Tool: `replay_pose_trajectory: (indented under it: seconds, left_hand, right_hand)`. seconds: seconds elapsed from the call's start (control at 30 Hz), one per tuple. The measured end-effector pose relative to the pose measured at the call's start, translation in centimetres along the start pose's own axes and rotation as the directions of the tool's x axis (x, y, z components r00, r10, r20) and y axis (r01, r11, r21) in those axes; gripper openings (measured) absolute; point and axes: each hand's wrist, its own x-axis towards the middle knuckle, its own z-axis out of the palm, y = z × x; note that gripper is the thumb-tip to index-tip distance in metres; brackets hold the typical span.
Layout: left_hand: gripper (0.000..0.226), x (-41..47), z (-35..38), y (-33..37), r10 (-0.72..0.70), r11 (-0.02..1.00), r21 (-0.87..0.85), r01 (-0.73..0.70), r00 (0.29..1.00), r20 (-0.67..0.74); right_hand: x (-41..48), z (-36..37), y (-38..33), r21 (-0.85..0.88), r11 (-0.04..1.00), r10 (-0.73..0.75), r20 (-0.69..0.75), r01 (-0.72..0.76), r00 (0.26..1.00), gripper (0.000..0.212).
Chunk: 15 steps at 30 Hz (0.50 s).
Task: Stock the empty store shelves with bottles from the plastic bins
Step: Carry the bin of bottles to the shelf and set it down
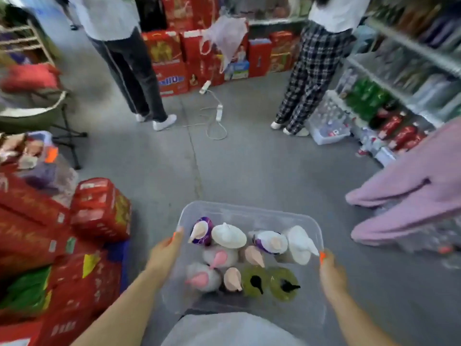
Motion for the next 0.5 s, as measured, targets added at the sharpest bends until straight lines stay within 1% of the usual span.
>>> replay_pose_trajectory:
  seconds: [0.07,0.1,0.17,0.2,0.23,0.27,0.3,0.33,0.37,0.4,0.43,0.47,0.5]
  left_hand:
    - [0.064,1.1,3.9,4.5,0.028,0.996,0.082,-0.039,0.99,0.138]
    - [0.063,1.4,5.4,6.2,0.043,0.991,0.117,-0.064,0.983,0.177]
    - [0.063,2.7,9.0,9.6,0.065,0.978,0.172,-0.117,0.958,0.28]
    - [0.064,3.3,11.1,11.5,0.048,0.962,0.239,-0.133,0.942,0.331]
    - [0.067,3.6,13.1,13.6,0.059,0.927,0.322,-0.192,0.923,0.38]
    - [0.073,4.7,15.3,15.4,0.064,0.878,0.397,-0.266,0.889,0.454]
    - [0.082,5.2,17.4,17.6,0.079,0.839,0.427,-0.338,0.851,0.518]
    - [0.091,5.8,19.2,19.6,0.08,0.806,0.454,-0.38,0.83,0.552]
    - [0.094,6.3,21.1,21.6,0.091,0.778,0.463,-0.423,0.806,0.584]
    - [0.086,6.7,22.6,23.5,0.089,0.746,0.475,-0.466,0.777,0.623]
    - [0.073,7.2,24.0,25.0,0.09,0.717,0.473,-0.512,0.741,0.665]
    - [0.065,7.7,25.3,26.3,0.074,0.702,0.477,-0.529,0.72,0.69]
    - [0.065,8.7,26.6,27.2,0.055,0.686,0.482,-0.545,0.699,0.713]
  right_hand:
    - [0.9,-2.7,3.2,0.071,0.993,0.097,-0.068,-0.092,0.993,0.046]
    - [1.2,-3.3,4.7,0.104,0.985,0.148,-0.085,-0.139,0.985,0.045]
    - [1.7,-4.5,7.0,0.185,0.952,0.27,-0.139,-0.243,0.953,0.045]
    - [1.8,-5.3,7.8,0.21,0.937,0.318,-0.172,-0.28,0.932,0.046]
    - [2.3,-5.7,8.7,0.243,0.923,0.352,-0.216,-0.299,0.911,0.048]
    - [3.5,-5.9,10.1,0.259,0.911,0.383,-0.238,-0.321,0.893,0.051]
    - [6.0,-5.5,13.2,0.279,0.897,0.415,-0.257,-0.344,0.873,0.06]
    - [7.6,-4.8,15.4,0.301,0.878,0.452,-0.265,-0.372,0.852,0.072]
    - [9.0,-4.0,16.9,0.347,0.857,0.482,-0.278,-0.381,0.831,0.082]
    - [8.3,-3.9,16.1,0.415,0.822,0.53,-0.311,-0.389,0.789,0.087]
    - [7.6,-3.7,14.6,0.508,0.762,0.596,-0.31,-0.401,0.74,0.086]
    - [6.4,-3.9,12.4,0.559,0.709,0.657,-0.302,-0.431,0.69,0.08]
    - [5.4,-4.3,9.7,0.592,0.682,0.68,-0.3,-0.428,0.669,0.074]
